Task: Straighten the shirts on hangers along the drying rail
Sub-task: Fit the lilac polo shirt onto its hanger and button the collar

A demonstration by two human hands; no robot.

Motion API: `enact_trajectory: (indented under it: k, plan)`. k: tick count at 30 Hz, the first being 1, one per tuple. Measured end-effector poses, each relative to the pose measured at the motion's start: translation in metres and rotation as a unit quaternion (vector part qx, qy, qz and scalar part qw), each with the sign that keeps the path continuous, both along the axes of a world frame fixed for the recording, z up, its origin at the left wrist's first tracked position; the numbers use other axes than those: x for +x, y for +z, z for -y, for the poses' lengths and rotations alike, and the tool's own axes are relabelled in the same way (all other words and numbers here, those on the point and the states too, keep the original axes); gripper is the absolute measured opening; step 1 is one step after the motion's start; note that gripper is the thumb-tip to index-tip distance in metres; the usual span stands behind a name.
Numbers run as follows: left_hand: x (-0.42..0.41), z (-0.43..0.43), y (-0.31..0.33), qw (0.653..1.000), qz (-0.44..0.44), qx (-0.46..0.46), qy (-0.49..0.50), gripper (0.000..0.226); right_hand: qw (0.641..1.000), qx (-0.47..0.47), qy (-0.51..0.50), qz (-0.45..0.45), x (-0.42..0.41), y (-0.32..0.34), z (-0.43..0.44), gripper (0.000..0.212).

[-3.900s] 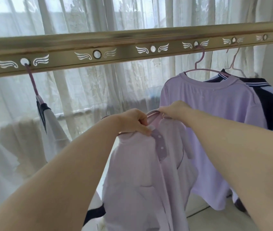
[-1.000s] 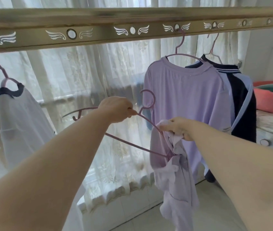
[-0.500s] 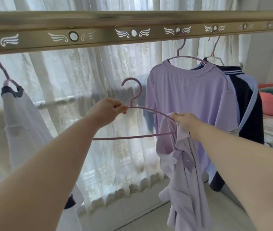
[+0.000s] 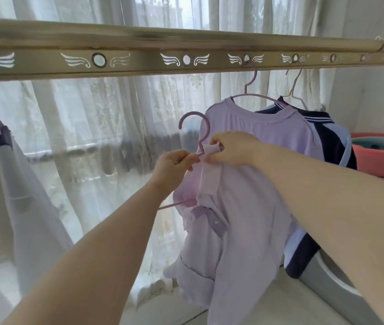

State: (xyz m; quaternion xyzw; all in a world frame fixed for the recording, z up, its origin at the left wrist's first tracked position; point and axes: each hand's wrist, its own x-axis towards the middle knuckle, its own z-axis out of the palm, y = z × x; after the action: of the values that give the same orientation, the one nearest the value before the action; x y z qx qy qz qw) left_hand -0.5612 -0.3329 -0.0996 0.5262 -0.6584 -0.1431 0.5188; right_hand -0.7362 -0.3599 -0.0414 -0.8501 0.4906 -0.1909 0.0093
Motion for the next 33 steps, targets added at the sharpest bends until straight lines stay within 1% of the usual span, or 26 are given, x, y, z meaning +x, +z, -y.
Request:
enact_trajectory:
  k: [1,2,3,4,5,6,7,8,10,11,13,15,16,17,19,20,22,24,26,29,31,33]
  plan:
    - [0.005,0.002,0.002,0.998,0.023,-0.049,0.040,0.013,1.000,0.013,0.007,0.023,-0.002,-0.004,0.004,0.026]
    - [0.012,0.003,0.003,0.987,0.038,-0.113,0.108,0.013,0.999,0.015,0.008,0.051,-0.005,-0.006,0.007,0.030]
    - [0.020,0.001,0.003,0.967,0.041,-0.162,0.193,0.018,0.996,0.015,0.009,0.086,-0.009,-0.007,0.011,0.033]
    - [0.027,-0.005,0.003,0.944,0.030,-0.182,0.274,0.025,0.992,0.015,0.010,0.124,-0.013,-0.008,0.013,0.031]
    - [0.037,-0.008,-0.001,0.929,0.007,-0.166,0.330,0.030,0.987,0.017,0.010,0.159,-0.016,-0.008,0.017,0.025]
    - [0.045,-0.009,-0.008,0.924,-0.022,-0.118,0.362,0.032,0.982,0.022,0.012,0.189,-0.018,-0.007,0.018,0.017]
    - [0.053,-0.008,-0.016,0.925,-0.065,-0.051,0.371,0.033,0.976,0.028,0.015,0.215,-0.020,-0.004,0.019,0.015]
    - [0.059,-0.005,-0.024,0.925,-0.120,0.023,0.359,0.033,0.971,0.034,0.025,0.237,-0.020,-0.001,0.018,0.016]
    - [0.058,-0.004,-0.034,0.916,-0.236,0.171,0.275,0.035,0.962,0.035,0.050,0.266,-0.015,0.005,0.017,0.021]
    - [0.052,-0.005,-0.037,0.911,-0.266,0.226,0.218,0.039,0.959,0.034,0.060,0.274,-0.011,0.007,0.016,0.022]
    - [0.038,-0.002,-0.038,0.919,-0.257,0.274,0.122,0.053,0.956,0.037,0.077,0.281,-0.004,0.010,0.013,0.024]
    - [0.025,0.001,-0.033,0.931,-0.217,0.281,0.084,0.062,0.950,0.046,0.094,0.294,0.002,0.010,0.010,0.028]
    - [0.023,0.002,-0.033,0.936,-0.199,0.277,0.089,0.060,0.947,0.051,0.103,0.301,0.004,0.010,0.008,0.029]
    - [0.023,0.006,-0.034,0.939,-0.190,0.269,0.100,0.053,0.944,0.054,0.112,0.306,0.005,0.011,0.006,0.030]
    - [0.028,0.011,-0.038,0.943,-0.195,0.244,0.118,0.032,0.942,0.056,0.121,0.308,0.002,0.012,0.004,0.029]
    - [0.031,0.010,-0.040,0.945,-0.196,0.229,0.125,0.022,0.946,0.054,0.118,0.298,-0.001,0.011,0.005,0.027]
    - [0.036,0.010,-0.041,0.946,-0.214,0.208,0.130,0.012,0.958,0.041,0.098,0.268,-0.012,0.008,0.007,0.022]
    - [0.043,0.006,-0.036,0.934,-0.268,0.196,0.133,0.009,0.967,0.027,0.073,0.244,-0.023,0.000,0.010,0.024]
    - [0.048,0.002,-0.032,0.926,-0.293,0.200,0.131,0.013,0.964,0.020,0.057,0.258,-0.033,-0.007,0.013,0.027]
    - [0.053,-0.002,-0.029,0.923,-0.292,0.220,0.119,0.017,0.960,0.014,0.051,0.276,-0.043,-0.013,0.015,0.012]
    - [0.059,-0.003,-0.026,0.929,-0.270,0.222,0.120,0.014,0.964,0.002,0.044,0.263,-0.049,-0.017,0.017,0.005]
    - [0.066,-0.002,-0.020,0.947,-0.198,0.207,0.145,0.008,0.968,-0.010,0.029,0.248,-0.054,-0.022,0.017,0.005]
